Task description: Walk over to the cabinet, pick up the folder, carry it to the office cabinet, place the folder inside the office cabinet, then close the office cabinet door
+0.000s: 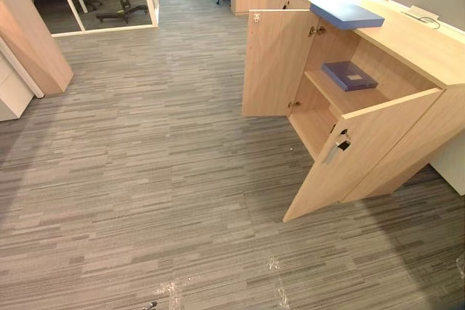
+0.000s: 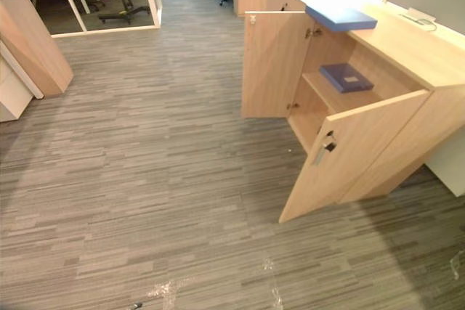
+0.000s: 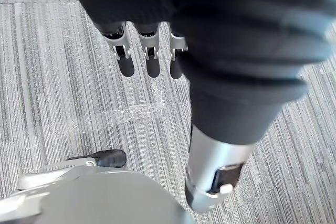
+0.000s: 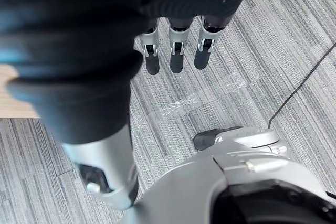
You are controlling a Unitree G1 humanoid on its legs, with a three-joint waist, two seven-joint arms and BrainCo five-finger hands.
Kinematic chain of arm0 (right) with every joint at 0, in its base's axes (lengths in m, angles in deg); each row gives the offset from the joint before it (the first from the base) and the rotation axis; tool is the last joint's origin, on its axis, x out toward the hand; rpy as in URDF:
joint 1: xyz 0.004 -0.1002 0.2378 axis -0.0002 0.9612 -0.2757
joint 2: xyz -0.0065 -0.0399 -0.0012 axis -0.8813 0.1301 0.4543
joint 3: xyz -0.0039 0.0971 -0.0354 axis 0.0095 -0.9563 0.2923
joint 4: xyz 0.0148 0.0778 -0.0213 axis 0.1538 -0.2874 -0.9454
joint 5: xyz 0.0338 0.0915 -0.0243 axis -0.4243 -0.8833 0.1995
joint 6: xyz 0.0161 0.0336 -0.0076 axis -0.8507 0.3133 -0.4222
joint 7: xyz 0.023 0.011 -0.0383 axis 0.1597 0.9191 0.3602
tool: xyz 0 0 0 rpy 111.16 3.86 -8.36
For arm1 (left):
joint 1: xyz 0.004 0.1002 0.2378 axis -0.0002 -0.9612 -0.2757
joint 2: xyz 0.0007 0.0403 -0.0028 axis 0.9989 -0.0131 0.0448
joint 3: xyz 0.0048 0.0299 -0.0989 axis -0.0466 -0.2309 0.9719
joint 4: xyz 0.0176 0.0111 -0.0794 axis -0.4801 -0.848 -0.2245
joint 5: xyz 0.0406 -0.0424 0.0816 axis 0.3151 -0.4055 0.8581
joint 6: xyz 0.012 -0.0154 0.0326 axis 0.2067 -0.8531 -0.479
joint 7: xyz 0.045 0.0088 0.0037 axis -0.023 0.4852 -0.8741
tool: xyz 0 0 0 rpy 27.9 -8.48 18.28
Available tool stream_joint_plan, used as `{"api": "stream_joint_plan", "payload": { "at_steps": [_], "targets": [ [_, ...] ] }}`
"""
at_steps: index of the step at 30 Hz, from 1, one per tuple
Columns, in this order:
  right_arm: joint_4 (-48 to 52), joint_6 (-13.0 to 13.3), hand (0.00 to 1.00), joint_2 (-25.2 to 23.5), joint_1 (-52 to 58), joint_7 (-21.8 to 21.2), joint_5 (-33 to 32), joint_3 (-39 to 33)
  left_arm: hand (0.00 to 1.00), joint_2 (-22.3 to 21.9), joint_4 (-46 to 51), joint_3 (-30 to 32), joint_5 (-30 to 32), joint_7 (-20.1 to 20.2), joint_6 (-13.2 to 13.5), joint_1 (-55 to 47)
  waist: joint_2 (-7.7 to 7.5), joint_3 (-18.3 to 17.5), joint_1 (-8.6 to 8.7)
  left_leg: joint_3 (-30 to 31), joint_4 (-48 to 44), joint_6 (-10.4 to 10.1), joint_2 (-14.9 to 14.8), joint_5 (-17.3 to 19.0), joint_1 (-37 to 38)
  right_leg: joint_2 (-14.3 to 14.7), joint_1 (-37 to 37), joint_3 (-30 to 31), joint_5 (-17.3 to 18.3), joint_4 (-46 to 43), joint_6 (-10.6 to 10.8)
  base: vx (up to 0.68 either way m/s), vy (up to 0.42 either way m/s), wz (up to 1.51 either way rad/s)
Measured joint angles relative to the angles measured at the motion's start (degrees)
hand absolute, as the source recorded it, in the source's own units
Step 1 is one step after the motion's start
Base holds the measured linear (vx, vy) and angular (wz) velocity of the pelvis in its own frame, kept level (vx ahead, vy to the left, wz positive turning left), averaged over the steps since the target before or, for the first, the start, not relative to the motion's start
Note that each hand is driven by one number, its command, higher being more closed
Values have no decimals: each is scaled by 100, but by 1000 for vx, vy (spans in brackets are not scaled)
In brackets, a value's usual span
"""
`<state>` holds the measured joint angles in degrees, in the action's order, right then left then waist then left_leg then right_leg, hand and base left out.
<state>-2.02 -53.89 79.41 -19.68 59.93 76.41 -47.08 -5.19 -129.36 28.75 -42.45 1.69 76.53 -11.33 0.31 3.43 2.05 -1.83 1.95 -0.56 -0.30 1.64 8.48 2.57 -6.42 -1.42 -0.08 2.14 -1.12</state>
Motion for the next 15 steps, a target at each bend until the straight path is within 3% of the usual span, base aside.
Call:
{"api": "stream_joint_plan", "payload": {
  "at_steps": [15],
  "targets": [
    [3,3,0,-52,-6,-10,0,-2,0,69,5,-25,10,85,-1,19,-106,94,11,-35,143,-32,-6,-31,168,6,-94,13,-1,44,0,-8,2,0]
  ]
}}
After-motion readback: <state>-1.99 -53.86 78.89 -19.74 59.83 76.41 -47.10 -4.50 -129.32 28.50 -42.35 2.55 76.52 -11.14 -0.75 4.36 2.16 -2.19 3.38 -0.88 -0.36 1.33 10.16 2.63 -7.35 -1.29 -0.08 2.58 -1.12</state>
